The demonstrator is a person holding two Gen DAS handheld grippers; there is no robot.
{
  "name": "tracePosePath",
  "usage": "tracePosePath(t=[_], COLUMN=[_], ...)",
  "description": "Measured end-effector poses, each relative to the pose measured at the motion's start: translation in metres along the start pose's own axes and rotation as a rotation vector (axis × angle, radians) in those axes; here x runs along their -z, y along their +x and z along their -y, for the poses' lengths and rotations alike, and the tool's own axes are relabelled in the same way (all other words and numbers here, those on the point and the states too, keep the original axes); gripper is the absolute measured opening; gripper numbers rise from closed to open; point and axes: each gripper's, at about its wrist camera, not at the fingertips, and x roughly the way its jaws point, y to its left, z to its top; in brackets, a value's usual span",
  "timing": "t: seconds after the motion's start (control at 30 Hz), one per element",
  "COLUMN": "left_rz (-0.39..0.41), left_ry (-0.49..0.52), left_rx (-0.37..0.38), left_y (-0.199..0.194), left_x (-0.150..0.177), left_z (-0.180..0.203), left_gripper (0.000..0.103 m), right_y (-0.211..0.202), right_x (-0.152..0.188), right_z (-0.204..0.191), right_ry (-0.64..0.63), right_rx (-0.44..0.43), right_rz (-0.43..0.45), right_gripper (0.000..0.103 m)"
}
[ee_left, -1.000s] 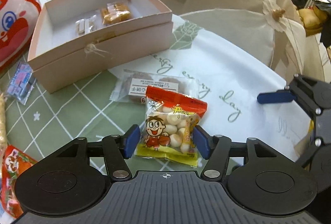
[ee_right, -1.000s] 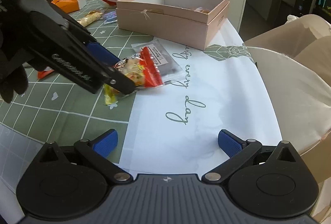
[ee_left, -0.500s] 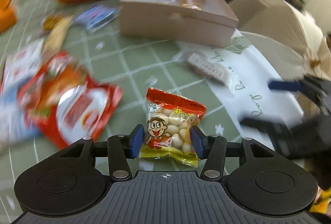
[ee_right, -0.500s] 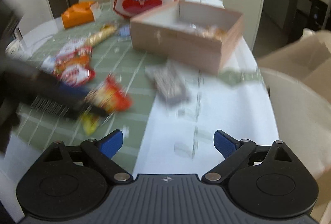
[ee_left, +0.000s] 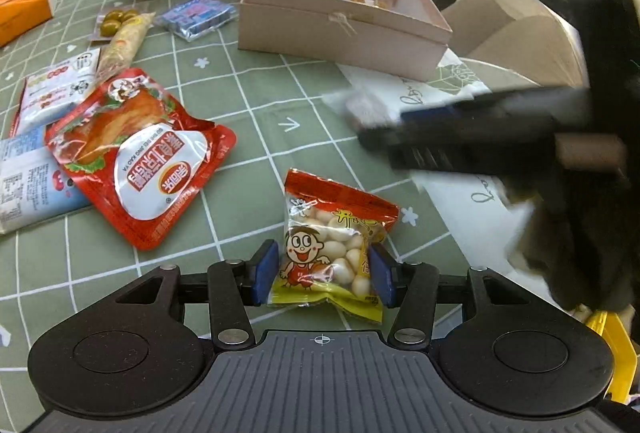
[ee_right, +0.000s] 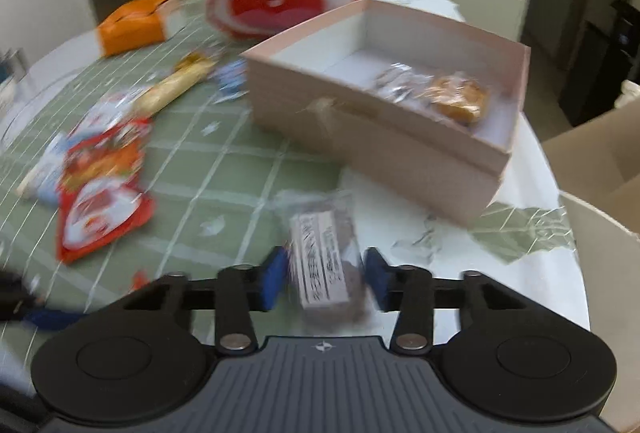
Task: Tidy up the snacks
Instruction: 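Carry both packets to the pink box and open both grippers inside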
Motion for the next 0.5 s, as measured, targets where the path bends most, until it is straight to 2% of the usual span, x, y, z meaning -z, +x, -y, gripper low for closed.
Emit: tracePosePath(t=[0.17, 0.33, 0.5], left_rz=[-0.002, -0.003, 0.0], left_ry=[0.01, 0.044, 0.011], left_rx=[-0.018, -0.039, 0.049], left_y=[0.0, 0.002, -0.001], left_x=[0.0, 0.0, 0.003], left_z=[0.004, 0.01, 0.012], left_gripper=[0.055, 0.055, 0.052], right_y=[-0.031, -0.063, -0.085], right_x=[0.026, 0.038, 0.039], right_z=[-0.002, 0.012, 0.022], right_ry=[0.039, 0.119, 0.166], right_rx=[-0.058, -0.062, -0.063], right_rz=[-0.033, -0.021, 0.018], right_gripper=[0.036, 0.036, 0.036])
